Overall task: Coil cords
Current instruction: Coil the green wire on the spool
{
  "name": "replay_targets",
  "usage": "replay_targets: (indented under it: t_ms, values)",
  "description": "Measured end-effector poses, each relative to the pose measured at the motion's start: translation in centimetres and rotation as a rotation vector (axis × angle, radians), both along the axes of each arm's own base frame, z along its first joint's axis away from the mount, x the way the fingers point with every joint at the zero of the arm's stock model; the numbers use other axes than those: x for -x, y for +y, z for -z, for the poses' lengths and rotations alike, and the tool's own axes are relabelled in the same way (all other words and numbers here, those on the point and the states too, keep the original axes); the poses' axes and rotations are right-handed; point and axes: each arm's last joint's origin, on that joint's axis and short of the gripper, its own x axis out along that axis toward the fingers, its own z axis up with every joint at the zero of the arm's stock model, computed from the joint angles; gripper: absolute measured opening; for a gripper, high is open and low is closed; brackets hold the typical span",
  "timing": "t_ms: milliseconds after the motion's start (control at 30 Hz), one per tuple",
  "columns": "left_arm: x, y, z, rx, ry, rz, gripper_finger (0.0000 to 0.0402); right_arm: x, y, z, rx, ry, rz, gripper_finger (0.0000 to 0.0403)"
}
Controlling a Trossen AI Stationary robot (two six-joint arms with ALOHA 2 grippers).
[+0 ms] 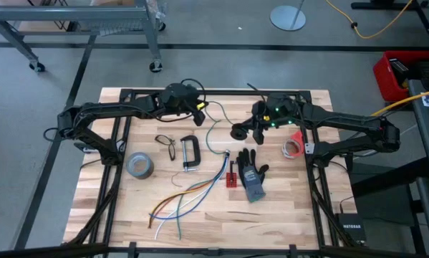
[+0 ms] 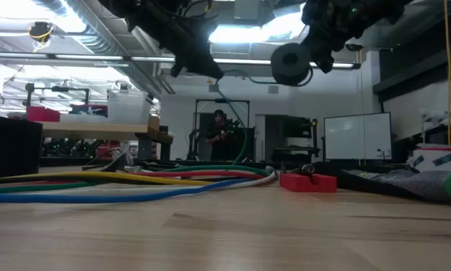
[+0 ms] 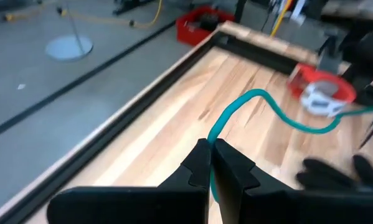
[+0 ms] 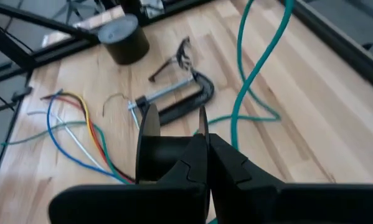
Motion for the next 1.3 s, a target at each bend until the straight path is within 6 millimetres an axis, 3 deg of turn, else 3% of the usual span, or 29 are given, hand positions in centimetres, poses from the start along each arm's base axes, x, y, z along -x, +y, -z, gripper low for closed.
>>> replay_targets:
  t_ms: [300,533,967,1300]
  values:
    - [0.0,-1.5,0.9,0.037,0.099,0.048,0.0,-0.4,-0.3,-1.1,0.07,-0.113,0.053,0.0002]
    - [-0.1,-2.0,0.7,0.034,0.096,0.063,0.0,-0.2,-0.5,-0.8,0.105,-0.063,0.095,0.0002]
    - [1.5,-1.9,-1.8,-0.003,0.006,0.046,0.0,0.8,-0.1,0.8,0.052,0.129,0.088,0.0002]
    - [0.9,-2.5,-3.8,0.031,-0.222,0.034,0.0,0.6,-0.6,0.5,0.101,0.1,0.209,0.0002]
